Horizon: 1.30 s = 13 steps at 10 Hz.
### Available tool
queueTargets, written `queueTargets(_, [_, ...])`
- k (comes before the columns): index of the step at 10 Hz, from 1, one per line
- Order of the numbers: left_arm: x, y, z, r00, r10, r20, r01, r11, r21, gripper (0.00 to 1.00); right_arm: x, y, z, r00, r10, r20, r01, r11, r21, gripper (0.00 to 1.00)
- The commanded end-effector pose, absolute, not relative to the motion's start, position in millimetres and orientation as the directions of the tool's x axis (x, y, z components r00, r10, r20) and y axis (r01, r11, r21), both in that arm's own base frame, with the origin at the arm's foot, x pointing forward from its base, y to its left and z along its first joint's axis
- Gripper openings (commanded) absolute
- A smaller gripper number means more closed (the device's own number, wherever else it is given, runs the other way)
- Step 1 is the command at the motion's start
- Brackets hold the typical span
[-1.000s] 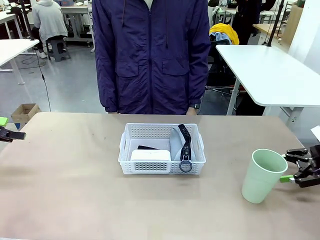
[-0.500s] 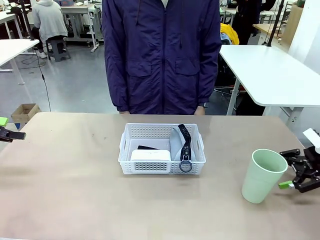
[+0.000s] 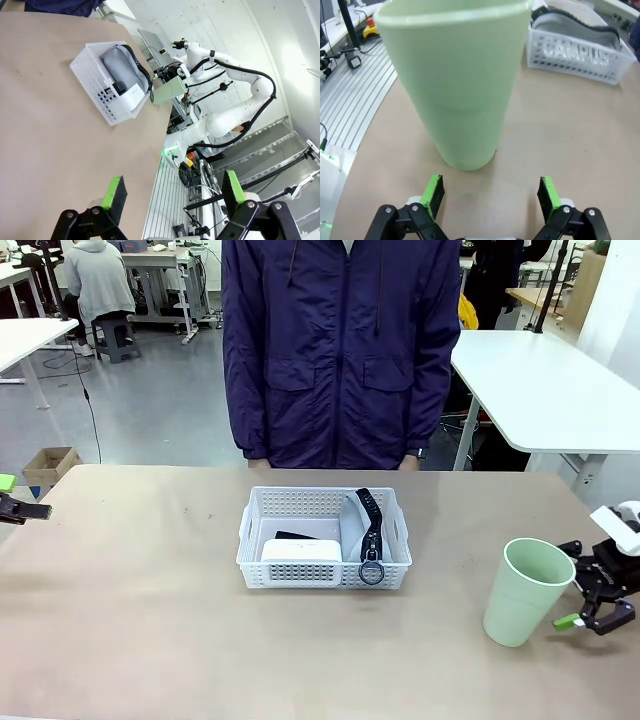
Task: Efficiently arrange items inside the basket to fit them all.
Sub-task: Pick up the Reusable plastic cup and place it inside the Organizing basket.
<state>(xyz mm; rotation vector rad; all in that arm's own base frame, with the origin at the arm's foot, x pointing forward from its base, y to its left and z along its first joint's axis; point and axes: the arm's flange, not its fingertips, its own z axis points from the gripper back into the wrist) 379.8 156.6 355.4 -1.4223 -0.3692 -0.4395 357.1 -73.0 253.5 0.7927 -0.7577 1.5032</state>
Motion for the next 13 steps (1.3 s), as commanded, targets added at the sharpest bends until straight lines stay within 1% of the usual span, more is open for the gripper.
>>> queueTargets(1, [377.8, 153.9, 357.3, 0.868, -0.074, 0.491, 0.496, 0.098, -0.863, 1.00, 345.7, -72.4, 224.9, -0.126, 0.533, 0.837, -0.991, -0.095, -0.089, 1.00])
queueTargets(9, [377.8, 153.9, 357.3, 0.868, -0.074, 0.491, 0.496, 0.098, -0.863, 1.00, 339.0, -42.7, 204.1, -0.166, 0.575, 0.801, -0.974, -0.222, -0.043, 1.00])
queueTargets(13, [377.8, 153.9, 357.3, 0.868, -0.074, 0.491, 0.496, 0.098, -0.863, 1.00, 336.4, -36.4, 199.8, -0.185, 0.532, 0.826, -0.952, -0.304, -0.017, 1.00])
